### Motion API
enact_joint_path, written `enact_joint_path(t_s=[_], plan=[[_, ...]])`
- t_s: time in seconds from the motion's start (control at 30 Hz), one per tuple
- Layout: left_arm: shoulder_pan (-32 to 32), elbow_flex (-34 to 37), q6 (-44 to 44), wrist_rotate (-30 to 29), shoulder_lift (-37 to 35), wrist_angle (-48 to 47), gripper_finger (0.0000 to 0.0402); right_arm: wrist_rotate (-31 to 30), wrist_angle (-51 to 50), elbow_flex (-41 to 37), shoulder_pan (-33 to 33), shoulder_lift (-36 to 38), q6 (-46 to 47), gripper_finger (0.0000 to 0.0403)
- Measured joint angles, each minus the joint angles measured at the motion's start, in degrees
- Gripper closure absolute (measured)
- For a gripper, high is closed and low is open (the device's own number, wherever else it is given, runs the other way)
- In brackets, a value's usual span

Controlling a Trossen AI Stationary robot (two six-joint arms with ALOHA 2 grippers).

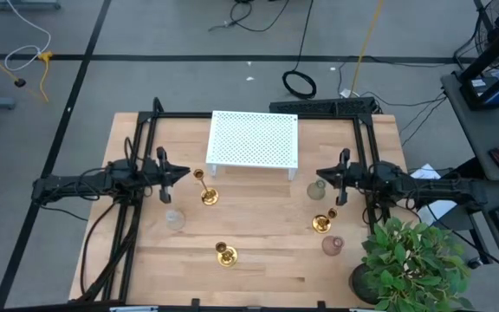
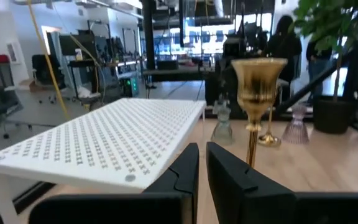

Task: Pick & Place candle stick holders
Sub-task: Put the top long gold candle holder on the shelf

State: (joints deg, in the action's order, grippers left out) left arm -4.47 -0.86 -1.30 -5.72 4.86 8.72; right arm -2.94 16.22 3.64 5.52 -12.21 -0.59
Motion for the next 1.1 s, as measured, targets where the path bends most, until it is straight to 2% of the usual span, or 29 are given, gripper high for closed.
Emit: enact_joint_path(t_s=[0.13, 0.33, 0.43, 0.53, 0.63, 0.83, 1.1], plan=[[0.07, 0.00, 4.60, 3.44, 1.33, 0.37, 0.0348, 0.00, 2.12, 0.00, 0.00, -2.10, 0.08, 0.0339], [0.10, -0.01, 6.20, 5.32, 7.60, 2.43, 0.0264, 0.00, 9.16, 0.00, 0.01, -5.44, -0.31, 0.0283], [0.64, 0.02, 6.60, 8.98, 12.21, 4.20, 0.0228, -0.01, 11.34, 0.00, 0.00, -6.82, -1.27, 0.0268], [2.19, 0.00, 7.24, 10.19, 17.37, 9.92, 0.0210, 0.00, 12.24, -0.02, 0.00, -7.93, -1.69, 0.0262], [3.62, 0.00, 5.63, 9.64, 22.50, 15.99, 0.0207, 0.00, 12.31, 0.00, 0.02, -8.92, -1.65, 0.0263], [4.76, 0.00, 4.23, 4.44, 31.30, 23.19, 0.0223, -0.02, 12.30, 0.00, 0.00, -11.08, -1.65, 0.0267], [4.76, -0.20, 2.65, 4.18, 37.72, 30.54, 0.0259, -0.02, 12.55, 0.00, 0.01, -12.46, -1.65, 0.0267]])
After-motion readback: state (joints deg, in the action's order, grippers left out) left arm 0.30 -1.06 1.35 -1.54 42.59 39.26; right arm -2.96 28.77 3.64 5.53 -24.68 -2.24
